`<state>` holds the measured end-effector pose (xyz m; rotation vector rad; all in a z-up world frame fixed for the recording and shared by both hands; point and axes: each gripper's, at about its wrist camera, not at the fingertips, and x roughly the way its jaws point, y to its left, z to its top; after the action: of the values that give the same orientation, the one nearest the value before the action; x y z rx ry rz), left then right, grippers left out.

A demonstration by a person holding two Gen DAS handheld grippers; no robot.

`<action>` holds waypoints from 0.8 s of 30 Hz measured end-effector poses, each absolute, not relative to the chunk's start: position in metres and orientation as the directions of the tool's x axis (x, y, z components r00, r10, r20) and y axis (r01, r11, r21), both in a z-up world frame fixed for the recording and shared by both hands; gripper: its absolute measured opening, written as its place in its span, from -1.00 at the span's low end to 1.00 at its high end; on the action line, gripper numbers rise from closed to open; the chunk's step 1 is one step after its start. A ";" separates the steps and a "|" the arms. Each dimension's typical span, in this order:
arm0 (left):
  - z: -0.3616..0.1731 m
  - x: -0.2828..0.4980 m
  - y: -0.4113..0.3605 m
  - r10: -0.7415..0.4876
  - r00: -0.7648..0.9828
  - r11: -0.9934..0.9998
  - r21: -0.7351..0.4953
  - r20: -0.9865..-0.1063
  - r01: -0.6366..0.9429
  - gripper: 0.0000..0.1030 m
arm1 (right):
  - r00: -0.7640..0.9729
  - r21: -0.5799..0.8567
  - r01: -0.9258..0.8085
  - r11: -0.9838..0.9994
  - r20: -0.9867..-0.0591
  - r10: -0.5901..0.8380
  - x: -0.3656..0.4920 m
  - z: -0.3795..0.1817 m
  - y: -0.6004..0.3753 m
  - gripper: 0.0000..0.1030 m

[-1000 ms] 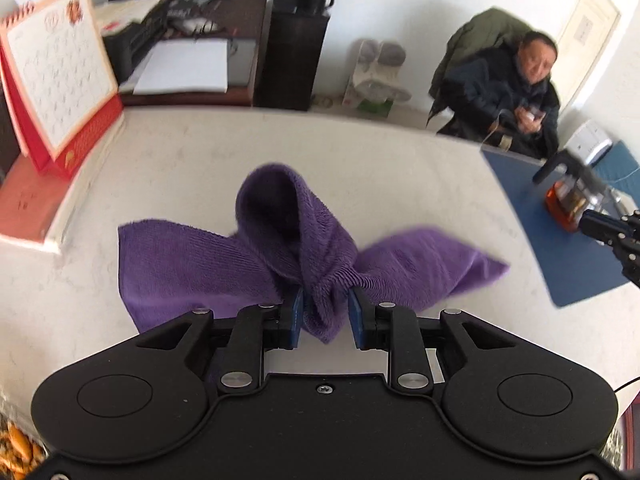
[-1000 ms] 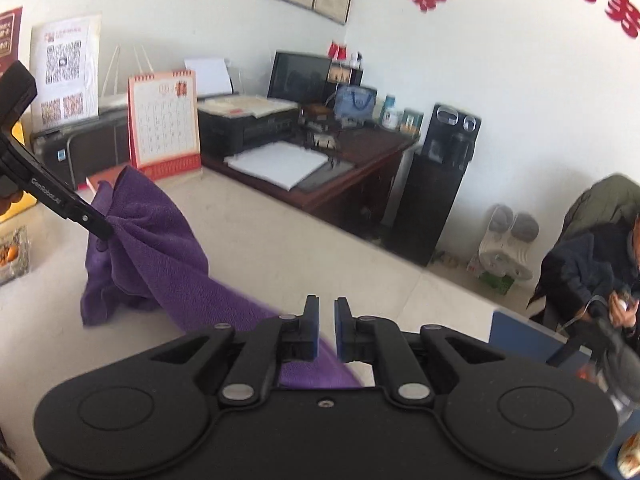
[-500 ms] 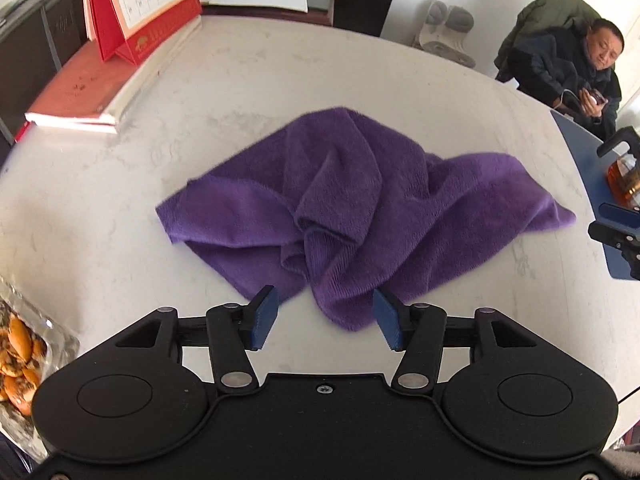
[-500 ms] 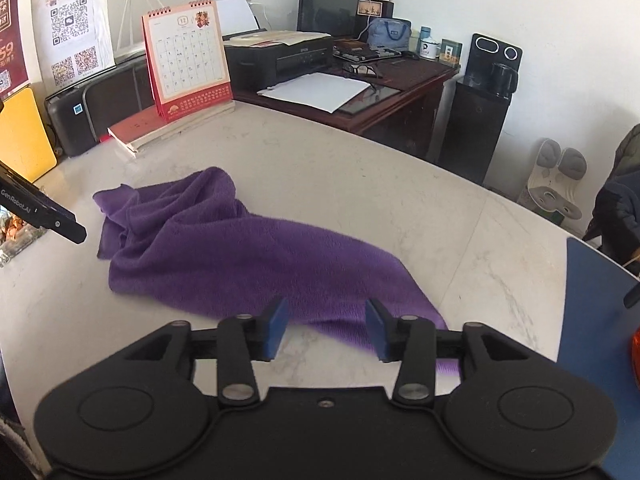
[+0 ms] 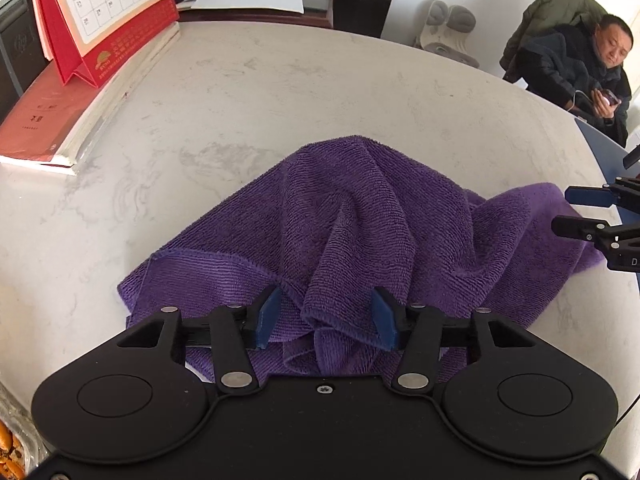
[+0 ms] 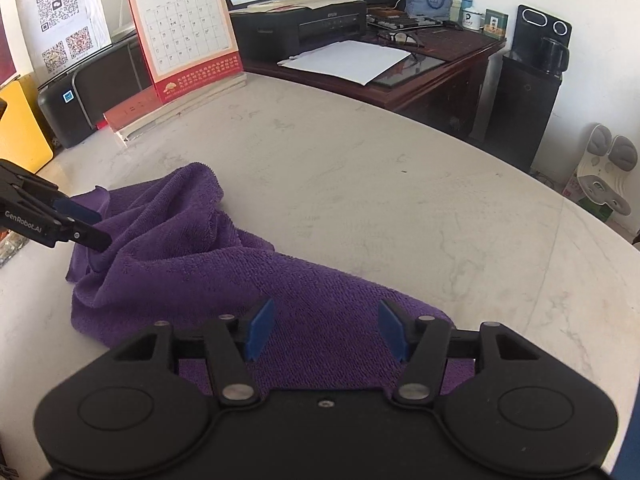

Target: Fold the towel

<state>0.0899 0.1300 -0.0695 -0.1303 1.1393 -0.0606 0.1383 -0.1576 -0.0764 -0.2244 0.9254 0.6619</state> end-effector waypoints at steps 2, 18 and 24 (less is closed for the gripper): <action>-0.075 0.094 0.132 -0.115 0.395 0.990 -0.139 -0.911 -0.033 -0.37 | 0.401 0.108 -0.624 0.774 -0.806 0.435 0.145 -0.085 -0.152 0.04; -0.056 0.077 0.160 -0.089 0.444 0.973 -0.173 -0.891 -0.151 -0.80 | 0.470 0.062 -0.568 0.821 -0.794 0.385 0.110 -0.058 -0.184 -0.97; -0.047 0.068 0.182 -0.030 0.489 0.956 -0.168 -0.872 -0.242 -0.79 | 0.494 -0.011 -0.538 0.843 -0.815 0.304 0.092 -0.065 -0.200 -0.11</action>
<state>0.0681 0.1815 -0.0470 -0.2847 1.0557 0.1310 0.0922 -0.1999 -0.0649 -0.2804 0.9225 0.5190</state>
